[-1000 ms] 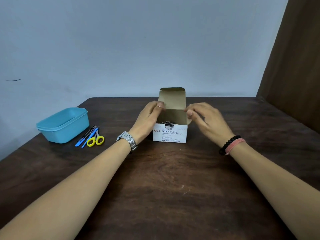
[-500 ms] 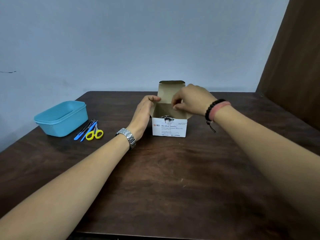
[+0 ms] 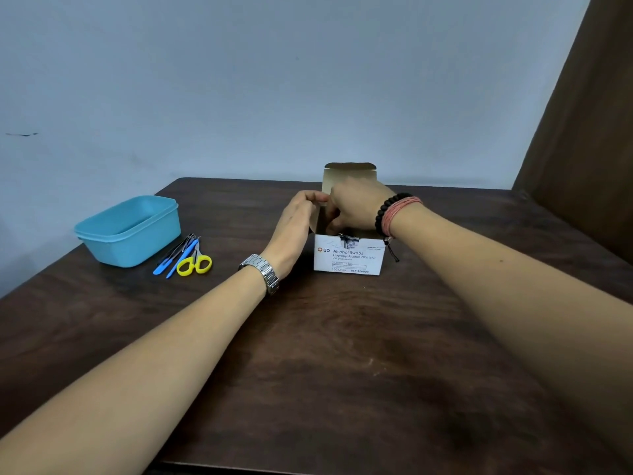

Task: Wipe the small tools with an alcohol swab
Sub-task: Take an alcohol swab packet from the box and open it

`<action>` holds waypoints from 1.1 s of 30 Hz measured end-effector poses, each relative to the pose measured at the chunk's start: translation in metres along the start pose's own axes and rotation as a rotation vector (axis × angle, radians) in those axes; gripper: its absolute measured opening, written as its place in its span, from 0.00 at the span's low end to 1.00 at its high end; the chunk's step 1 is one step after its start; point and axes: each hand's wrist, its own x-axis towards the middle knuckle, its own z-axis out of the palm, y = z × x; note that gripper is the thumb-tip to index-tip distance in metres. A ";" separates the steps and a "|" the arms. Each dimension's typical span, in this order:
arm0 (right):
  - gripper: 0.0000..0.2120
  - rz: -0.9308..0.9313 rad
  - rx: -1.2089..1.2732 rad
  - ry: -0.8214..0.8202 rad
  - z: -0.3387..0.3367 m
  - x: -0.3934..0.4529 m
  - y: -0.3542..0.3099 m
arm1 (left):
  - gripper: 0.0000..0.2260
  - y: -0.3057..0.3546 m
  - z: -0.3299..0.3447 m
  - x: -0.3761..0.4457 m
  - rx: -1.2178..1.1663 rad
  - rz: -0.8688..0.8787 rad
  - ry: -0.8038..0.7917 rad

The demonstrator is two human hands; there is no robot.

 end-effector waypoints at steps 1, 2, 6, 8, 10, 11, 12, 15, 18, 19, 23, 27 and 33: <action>0.10 -0.009 0.020 -0.016 0.000 0.000 0.001 | 0.15 0.000 0.000 0.000 -0.001 0.004 -0.003; 0.10 -0.016 0.036 -0.033 0.000 0.001 0.002 | 0.15 0.000 0.000 0.000 0.001 0.006 -0.005; 0.07 0.002 0.086 -0.086 0.000 0.000 0.003 | 0.15 0.000 0.001 0.000 0.014 -0.010 -0.005; 0.03 0.022 0.119 -0.092 0.000 -0.001 0.005 | 0.16 -0.001 0.001 0.001 0.018 -0.009 -0.008; 0.06 0.043 0.116 -0.074 0.001 -0.002 0.005 | 0.16 -0.001 0.000 0.001 0.013 -0.011 -0.010; 0.07 0.045 0.103 -0.058 0.002 -0.002 0.005 | 0.15 -0.001 0.000 0.001 0.011 -0.011 -0.012; 0.08 0.047 0.088 -0.039 0.003 -0.002 0.006 | 0.15 -0.001 0.000 0.001 0.012 -0.008 -0.014; 0.09 0.068 0.057 0.051 0.007 -0.002 0.012 | 0.16 -0.002 0.000 0.001 0.023 -0.002 -0.018; 0.07 0.102 0.080 0.145 0.008 -0.005 0.018 | 0.15 -0.002 -0.001 0.000 0.032 0.009 -0.021; 0.07 0.114 0.095 0.171 0.008 -0.007 0.019 | 0.15 -0.001 -0.001 -0.001 0.038 0.011 -0.021; 0.09 0.159 0.212 0.316 0.006 -0.017 0.028 | 0.14 0.002 -0.001 -0.005 0.029 0.021 -0.035; 0.08 0.231 0.473 0.516 0.005 -0.031 0.034 | 0.19 0.003 -0.001 -0.009 -0.007 0.036 -0.047; 0.10 0.515 1.148 0.728 0.019 -0.058 0.053 | 0.21 0.006 -0.002 -0.011 -0.045 0.018 -0.073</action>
